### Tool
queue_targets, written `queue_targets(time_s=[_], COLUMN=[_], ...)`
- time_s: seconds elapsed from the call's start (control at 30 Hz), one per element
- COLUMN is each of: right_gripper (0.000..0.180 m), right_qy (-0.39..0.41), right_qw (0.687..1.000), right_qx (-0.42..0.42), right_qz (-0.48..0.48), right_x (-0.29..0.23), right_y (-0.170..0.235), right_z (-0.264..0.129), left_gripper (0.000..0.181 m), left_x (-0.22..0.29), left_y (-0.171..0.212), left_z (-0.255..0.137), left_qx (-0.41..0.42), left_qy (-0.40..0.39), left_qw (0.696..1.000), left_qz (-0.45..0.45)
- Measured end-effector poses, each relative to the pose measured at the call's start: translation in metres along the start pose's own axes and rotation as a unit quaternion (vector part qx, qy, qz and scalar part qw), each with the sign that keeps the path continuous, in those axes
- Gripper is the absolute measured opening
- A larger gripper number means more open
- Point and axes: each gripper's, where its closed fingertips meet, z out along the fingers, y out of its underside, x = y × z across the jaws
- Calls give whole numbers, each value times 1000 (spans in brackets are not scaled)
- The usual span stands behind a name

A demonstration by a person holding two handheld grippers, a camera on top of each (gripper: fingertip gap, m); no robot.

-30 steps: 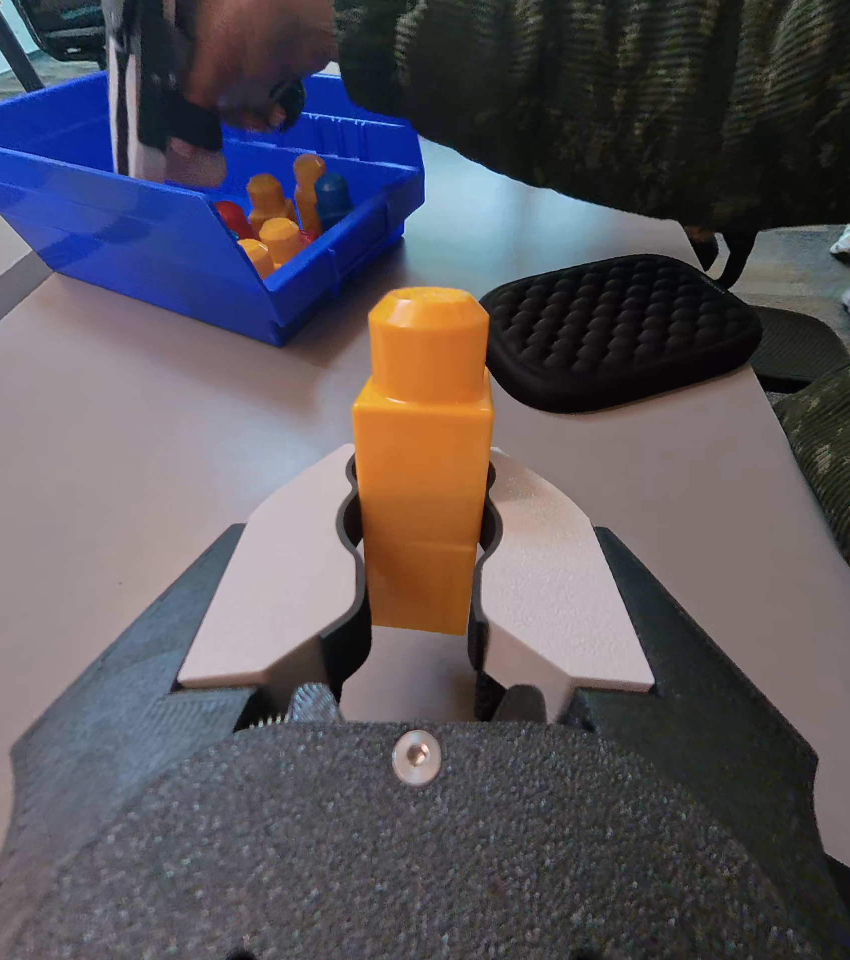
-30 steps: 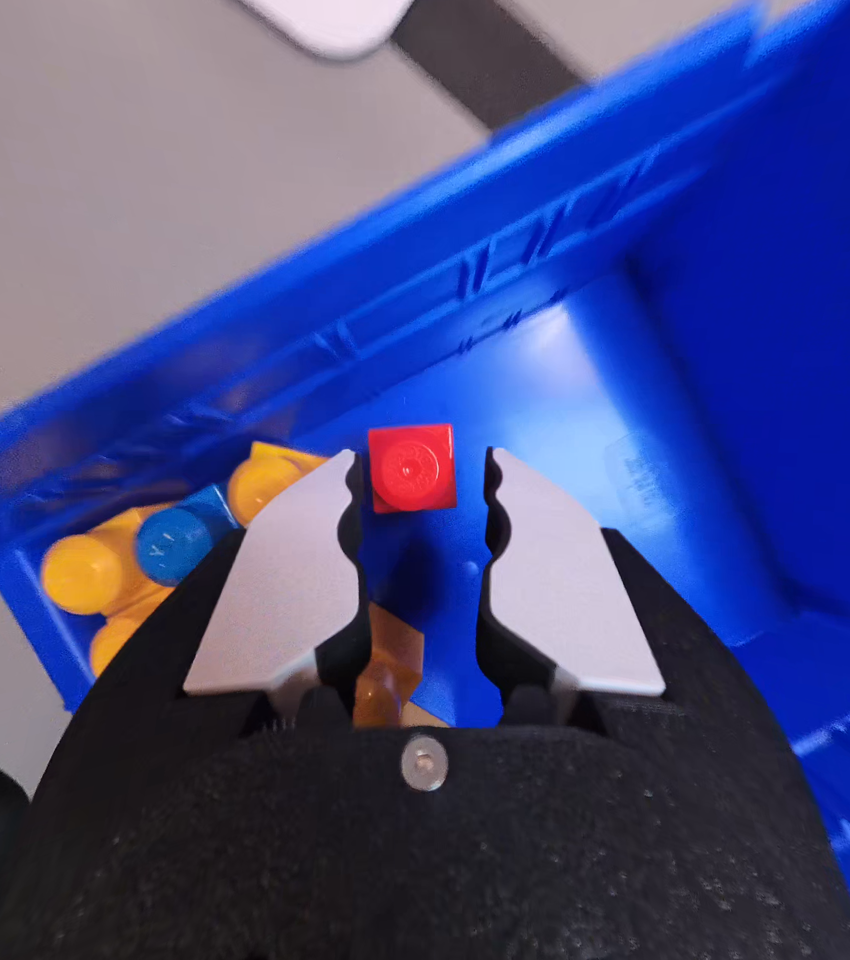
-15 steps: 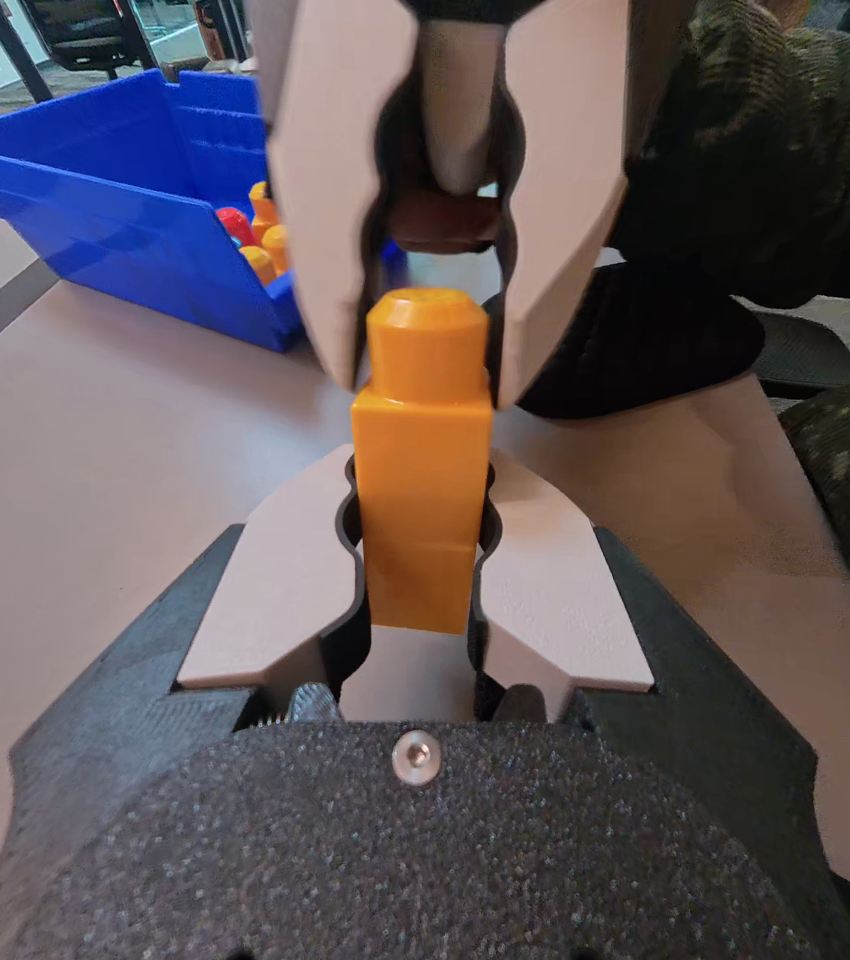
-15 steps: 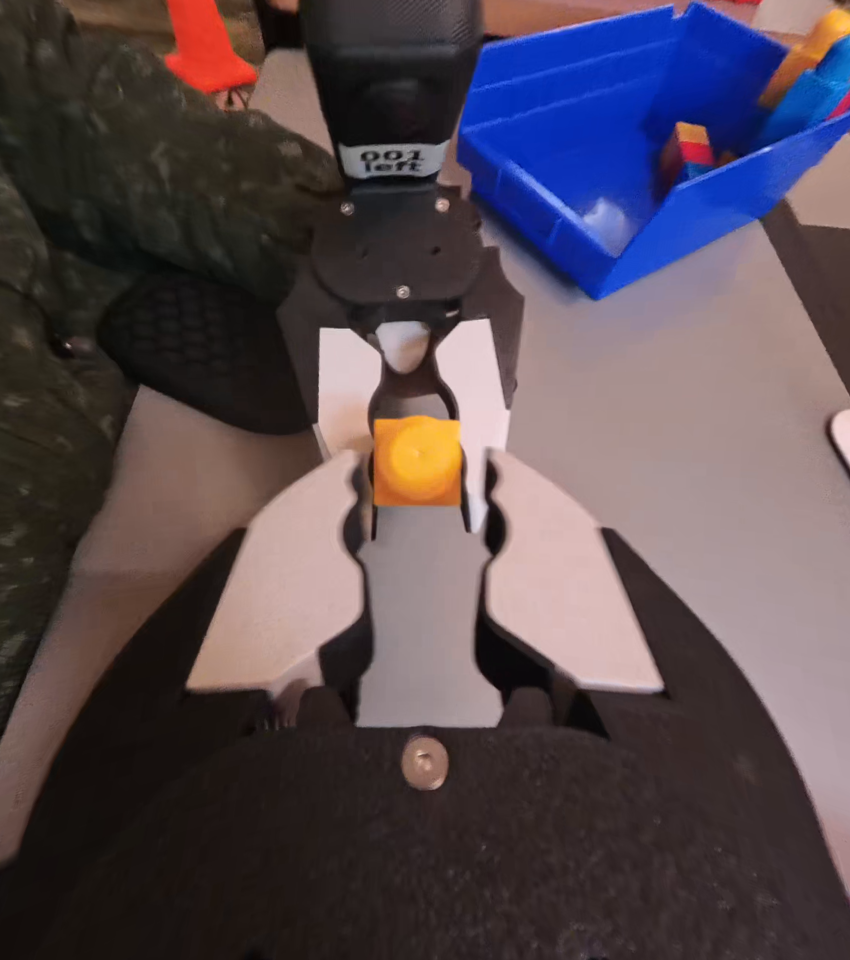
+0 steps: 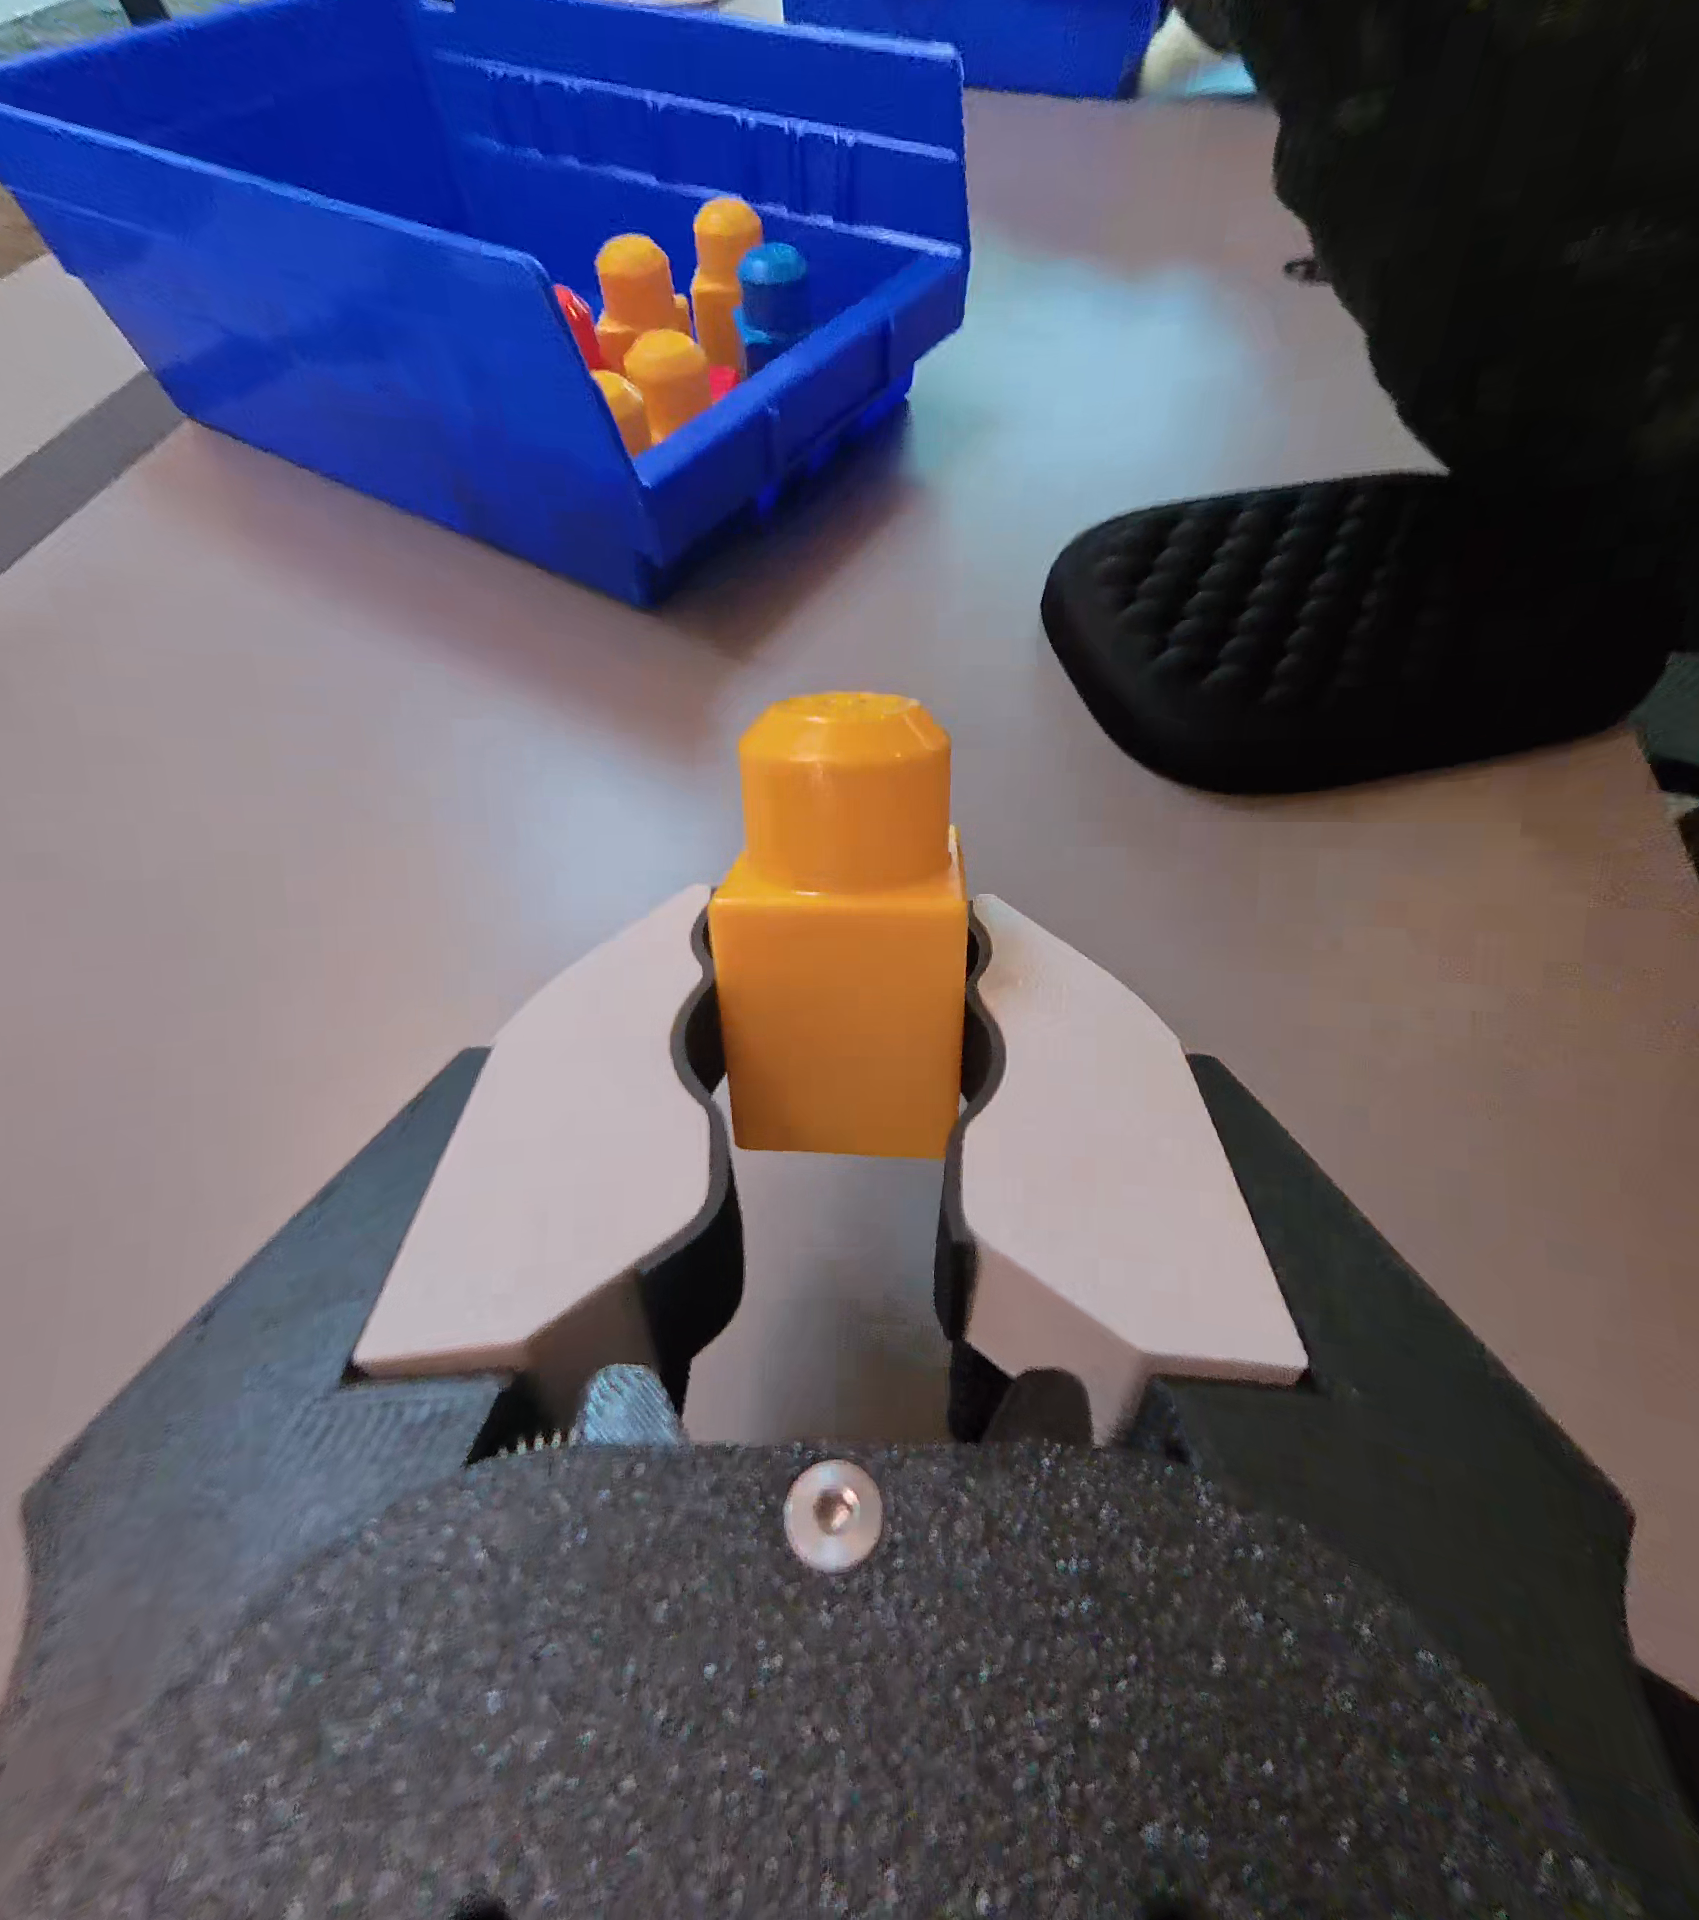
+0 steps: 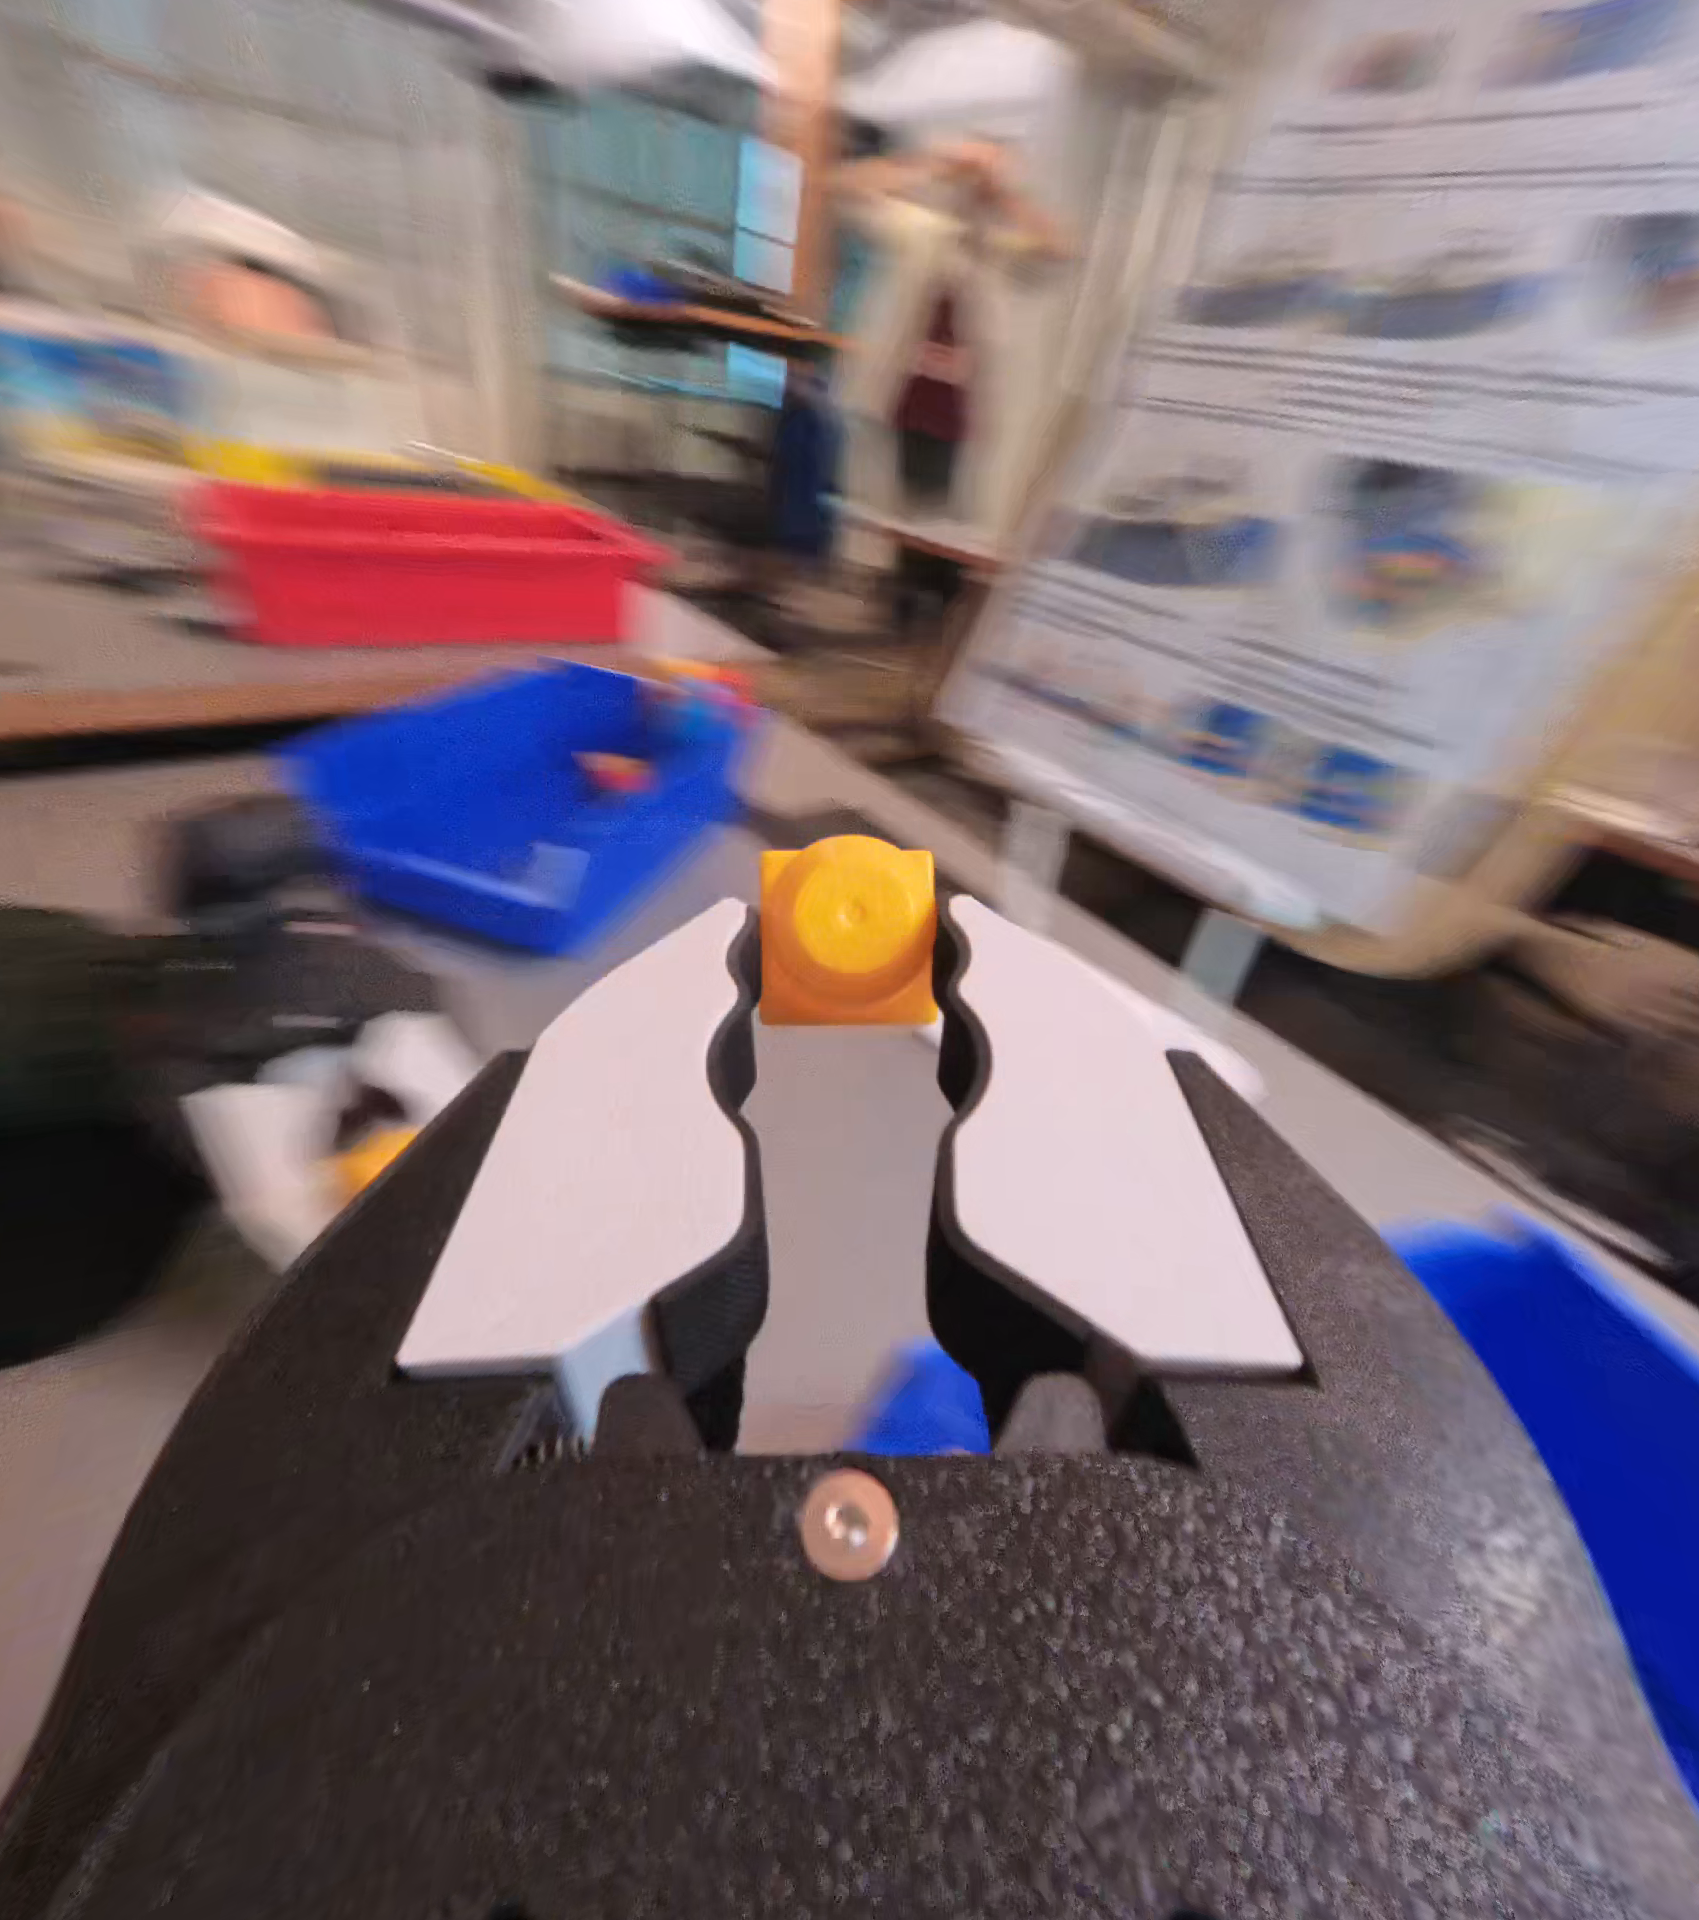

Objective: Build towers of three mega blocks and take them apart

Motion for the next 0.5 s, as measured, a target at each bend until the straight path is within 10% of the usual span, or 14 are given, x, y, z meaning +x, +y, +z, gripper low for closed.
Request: queue_targets(time_s=[0.2, 0.5], right_gripper=[32, 32], right_qy=[254, 225], right_qw=[932, 838], right_qx=[-256, -464], right_qz=[41, 181], right_x=[146, 154], right_y=[111, 247], right_z=[-25, -20], left_gripper=[41, 41], left_x=[2, 0], left_y=[-1, -5], left_z=[0, -3], left_qx=[8, 23], left_qy=[-3, -4], left_qw=[1000, 1000], left_qz=[4, -2])
